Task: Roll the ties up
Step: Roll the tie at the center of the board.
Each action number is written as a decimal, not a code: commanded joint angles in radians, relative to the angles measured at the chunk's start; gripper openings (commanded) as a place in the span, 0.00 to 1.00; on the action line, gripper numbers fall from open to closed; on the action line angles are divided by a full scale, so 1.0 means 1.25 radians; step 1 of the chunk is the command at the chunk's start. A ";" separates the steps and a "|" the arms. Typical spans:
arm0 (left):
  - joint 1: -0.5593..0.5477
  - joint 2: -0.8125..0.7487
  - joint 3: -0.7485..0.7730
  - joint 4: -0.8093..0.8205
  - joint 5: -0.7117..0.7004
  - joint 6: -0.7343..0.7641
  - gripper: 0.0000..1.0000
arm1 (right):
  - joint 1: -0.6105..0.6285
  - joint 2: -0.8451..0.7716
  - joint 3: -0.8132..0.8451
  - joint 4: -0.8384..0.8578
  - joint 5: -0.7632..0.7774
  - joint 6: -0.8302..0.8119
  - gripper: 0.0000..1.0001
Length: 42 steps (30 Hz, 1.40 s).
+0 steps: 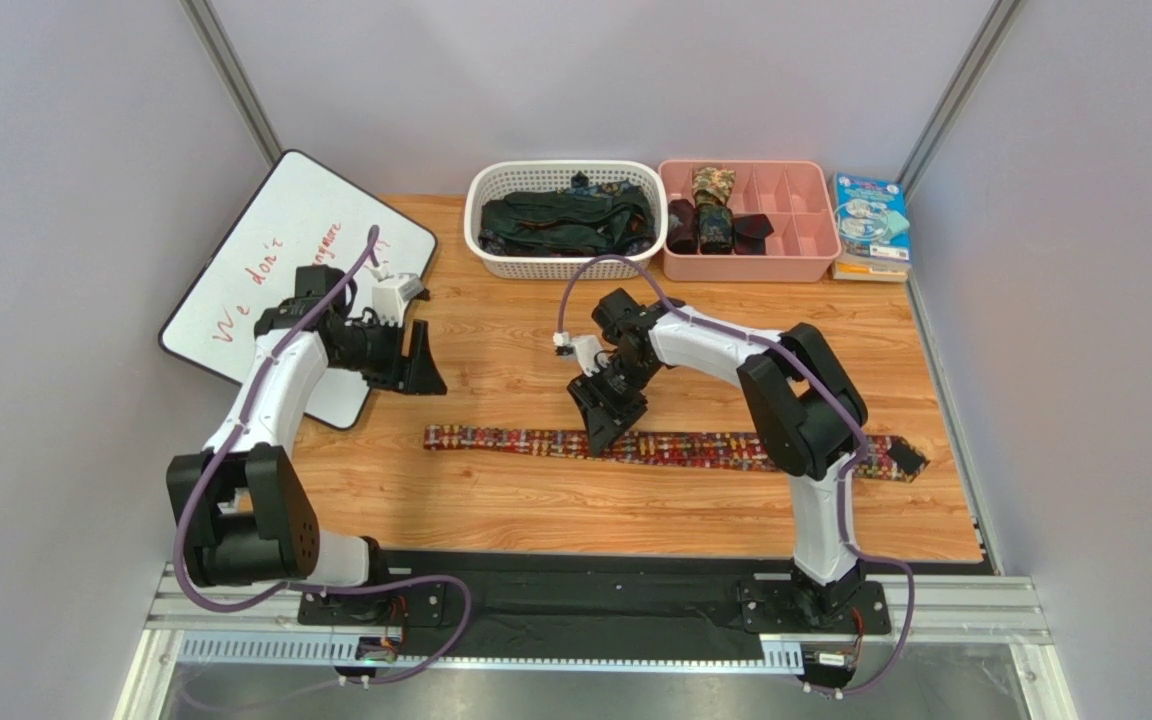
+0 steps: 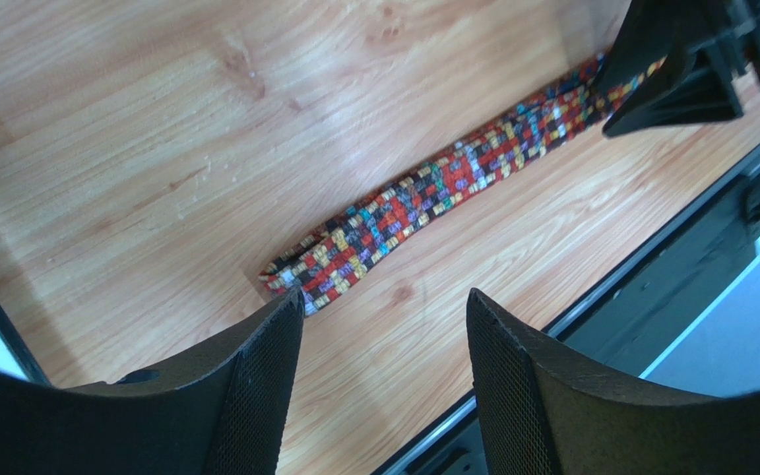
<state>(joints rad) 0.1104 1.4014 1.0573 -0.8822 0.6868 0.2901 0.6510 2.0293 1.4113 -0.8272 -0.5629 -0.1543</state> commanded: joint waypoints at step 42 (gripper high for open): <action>-0.183 0.155 -0.221 0.433 -0.043 -0.572 0.49 | -0.030 0.076 0.050 0.214 -0.156 0.325 0.20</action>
<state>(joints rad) -0.1081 1.5692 0.7597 -0.3687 0.6216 -0.3737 0.6155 2.0991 1.4281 -0.6155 -0.7559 0.2028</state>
